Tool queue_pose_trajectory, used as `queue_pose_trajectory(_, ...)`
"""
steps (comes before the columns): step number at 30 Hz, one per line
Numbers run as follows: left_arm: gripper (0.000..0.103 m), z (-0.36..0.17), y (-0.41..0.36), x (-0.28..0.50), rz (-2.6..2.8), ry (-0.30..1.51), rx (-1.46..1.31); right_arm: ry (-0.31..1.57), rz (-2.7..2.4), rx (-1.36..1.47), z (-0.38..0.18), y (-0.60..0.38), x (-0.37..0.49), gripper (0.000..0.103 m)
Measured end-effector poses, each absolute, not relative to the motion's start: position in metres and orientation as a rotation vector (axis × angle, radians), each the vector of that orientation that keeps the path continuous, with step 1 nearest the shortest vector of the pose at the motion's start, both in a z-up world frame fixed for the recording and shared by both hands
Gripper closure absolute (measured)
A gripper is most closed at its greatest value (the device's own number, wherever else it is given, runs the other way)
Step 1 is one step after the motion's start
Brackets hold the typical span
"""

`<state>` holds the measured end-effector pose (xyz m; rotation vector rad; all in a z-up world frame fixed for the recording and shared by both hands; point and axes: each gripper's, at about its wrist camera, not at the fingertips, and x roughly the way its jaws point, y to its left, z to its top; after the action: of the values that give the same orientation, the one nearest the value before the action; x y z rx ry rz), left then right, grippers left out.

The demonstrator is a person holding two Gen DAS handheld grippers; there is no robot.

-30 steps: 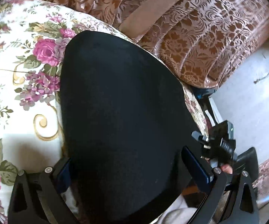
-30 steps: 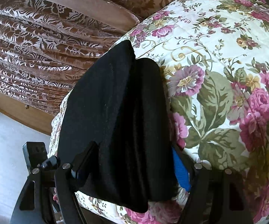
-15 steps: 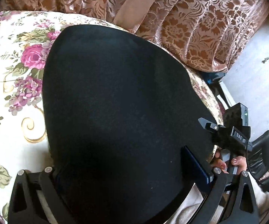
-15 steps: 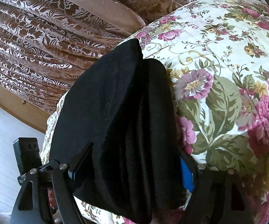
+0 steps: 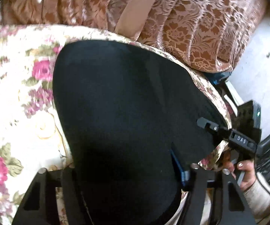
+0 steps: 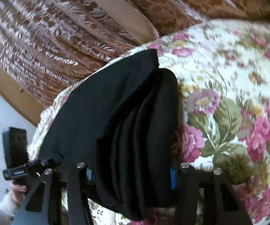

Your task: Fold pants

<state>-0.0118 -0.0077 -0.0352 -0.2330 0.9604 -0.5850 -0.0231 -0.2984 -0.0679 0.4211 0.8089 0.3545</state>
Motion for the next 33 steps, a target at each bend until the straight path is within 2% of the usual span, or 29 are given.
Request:
queue_pose_trajectory(3,0.046,-0.018,-0.014,-0.018,-0.574,0.888,-0.118,0.767,0.357,0.388,-0.055,-0.293,-0.024,0.053)
queue_pose_trajectory(14,0.049,0.008,-0.016,0.018,-0.486,0.738,-0.009,0.648,0.36,0.362,-0.035,-0.281,0.009,0.054)
queue_pose_trajectory(23,0.049,0.014,-0.012,0.091,-0.374,0.613,0.105,0.56,0.357,0.32,-0.02,-0.258,0.095,0.054)
queue_pose_trajectory(27,0.049,0.004,-0.008,0.129,-0.348,0.623,0.077,0.564,0.338,0.334,-0.023,-0.257,0.137,0.054)
queue_pose_trajectory(31,0.048,-0.023,-0.001,0.163,-0.343,0.71,0.001,0.633,0.3,0.389,-0.041,-0.267,0.175,0.054)
queue_pose_trajectory(33,0.041,-0.037,0.006,0.169,-0.344,0.726,-0.052,0.703,0.268,0.451,-0.058,-0.277,0.191,0.053)
